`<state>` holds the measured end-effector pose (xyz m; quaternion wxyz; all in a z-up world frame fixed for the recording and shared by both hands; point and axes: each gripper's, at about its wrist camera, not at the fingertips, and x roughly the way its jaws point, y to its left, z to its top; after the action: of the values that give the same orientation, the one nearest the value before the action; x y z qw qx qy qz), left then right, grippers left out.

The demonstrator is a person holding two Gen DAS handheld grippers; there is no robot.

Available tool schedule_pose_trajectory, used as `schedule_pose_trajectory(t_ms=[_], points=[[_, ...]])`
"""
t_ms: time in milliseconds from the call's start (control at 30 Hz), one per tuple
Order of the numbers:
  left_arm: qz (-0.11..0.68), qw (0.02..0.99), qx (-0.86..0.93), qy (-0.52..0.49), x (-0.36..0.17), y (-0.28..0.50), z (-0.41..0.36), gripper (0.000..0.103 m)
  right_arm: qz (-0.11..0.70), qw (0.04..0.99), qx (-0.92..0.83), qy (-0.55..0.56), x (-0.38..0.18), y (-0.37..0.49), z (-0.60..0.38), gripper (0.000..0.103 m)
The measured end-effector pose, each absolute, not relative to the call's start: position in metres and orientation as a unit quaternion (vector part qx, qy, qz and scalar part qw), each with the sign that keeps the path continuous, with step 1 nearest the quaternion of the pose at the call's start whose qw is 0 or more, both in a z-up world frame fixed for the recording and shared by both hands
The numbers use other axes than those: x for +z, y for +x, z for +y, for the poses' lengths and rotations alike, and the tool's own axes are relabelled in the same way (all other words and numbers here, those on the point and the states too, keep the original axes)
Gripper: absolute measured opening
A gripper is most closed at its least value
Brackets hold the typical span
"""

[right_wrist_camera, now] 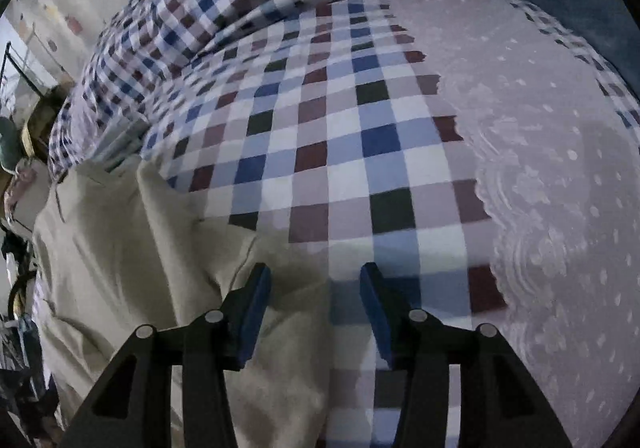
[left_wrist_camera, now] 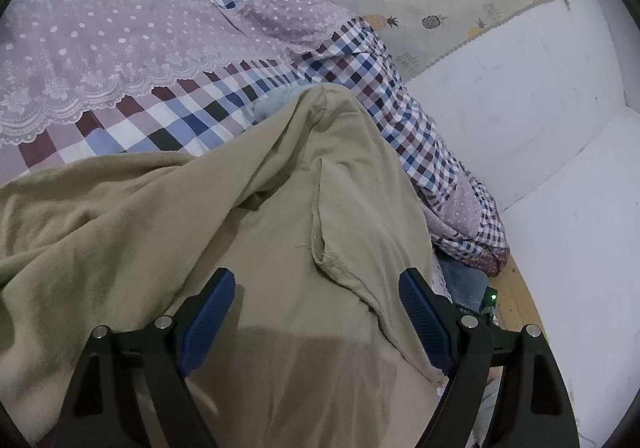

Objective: Fold clothes

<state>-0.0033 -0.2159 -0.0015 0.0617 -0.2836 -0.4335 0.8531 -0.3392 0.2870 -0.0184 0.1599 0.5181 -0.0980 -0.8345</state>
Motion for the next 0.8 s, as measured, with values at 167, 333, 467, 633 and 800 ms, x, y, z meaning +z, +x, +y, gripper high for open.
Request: schedule_pose_trajectory(t_ms=[167,333,467,633,800], points=[[-0.437,0.062,0.852,-0.282,-0.002,-0.003,-0.216,0.086,-0.040,0.176,-0.848,0.499,-0.011,-0.337,0.266,0.000],[-0.440,0.062,0.851,-0.280,-0.002,-0.002,-0.218,0.086,0.009,0.109,-0.892,0.439,0.020,-0.338,0.270,0.000],[-0.437,0.061,0.852,-0.281,-0.002,-0.002,-0.217,0.086,0.040,0.051,-0.904,0.422,0.029,-0.346,0.279,0.000],[-0.431,0.062,0.854,-0.285,-0.002,-0.004,-0.215,0.086,0.079,-0.015,-0.881,0.467,-0.006,-0.361,0.285,0.003],[-0.434,0.065,0.852,-0.285,-0.001,-0.006,-0.215,0.086,-0.025,-0.021,-0.888,0.459,-0.004,-0.339,0.320,0.053]])
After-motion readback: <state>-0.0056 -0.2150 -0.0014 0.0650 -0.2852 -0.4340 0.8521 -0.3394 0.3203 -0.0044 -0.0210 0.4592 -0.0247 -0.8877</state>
